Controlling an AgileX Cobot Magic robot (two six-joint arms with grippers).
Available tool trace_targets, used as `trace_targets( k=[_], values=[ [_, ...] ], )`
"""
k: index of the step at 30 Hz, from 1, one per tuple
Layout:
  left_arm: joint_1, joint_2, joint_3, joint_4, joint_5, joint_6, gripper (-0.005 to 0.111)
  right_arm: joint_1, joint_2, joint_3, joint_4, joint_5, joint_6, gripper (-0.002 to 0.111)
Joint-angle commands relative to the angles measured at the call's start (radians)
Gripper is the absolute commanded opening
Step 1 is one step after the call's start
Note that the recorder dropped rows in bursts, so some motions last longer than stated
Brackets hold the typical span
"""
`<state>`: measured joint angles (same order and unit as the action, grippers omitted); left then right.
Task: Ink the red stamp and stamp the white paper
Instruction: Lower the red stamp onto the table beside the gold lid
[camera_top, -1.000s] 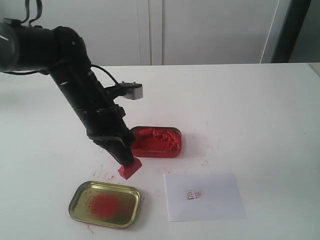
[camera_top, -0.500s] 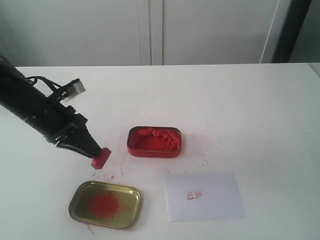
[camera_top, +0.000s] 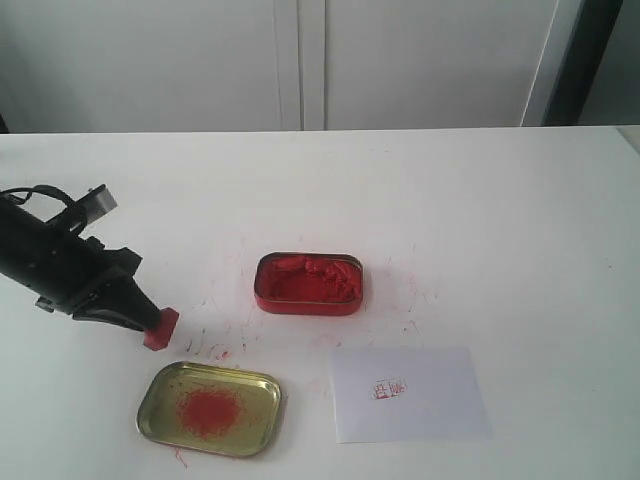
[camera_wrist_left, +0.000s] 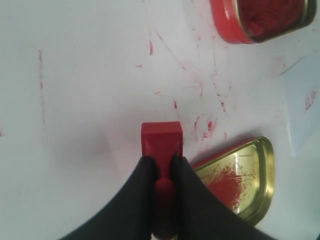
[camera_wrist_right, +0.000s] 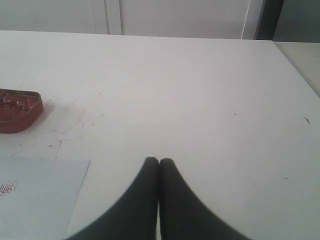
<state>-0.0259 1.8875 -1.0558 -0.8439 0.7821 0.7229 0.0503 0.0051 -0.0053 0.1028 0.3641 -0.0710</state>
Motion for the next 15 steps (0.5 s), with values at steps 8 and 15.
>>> trace_targets(
  k=[8, 15],
  values=[
    [0.002, -0.012, 0.033, -0.031, -0.043, 0.009, 0.000, 0.001, -0.005, 0.005, -0.002, -0.014, -0.003, 0.000],
    [0.002, -0.012, 0.033, -0.031, -0.045, 0.007, 0.009, 0.001, -0.005, 0.005, -0.002, -0.014, -0.003, 0.000]
  ],
)
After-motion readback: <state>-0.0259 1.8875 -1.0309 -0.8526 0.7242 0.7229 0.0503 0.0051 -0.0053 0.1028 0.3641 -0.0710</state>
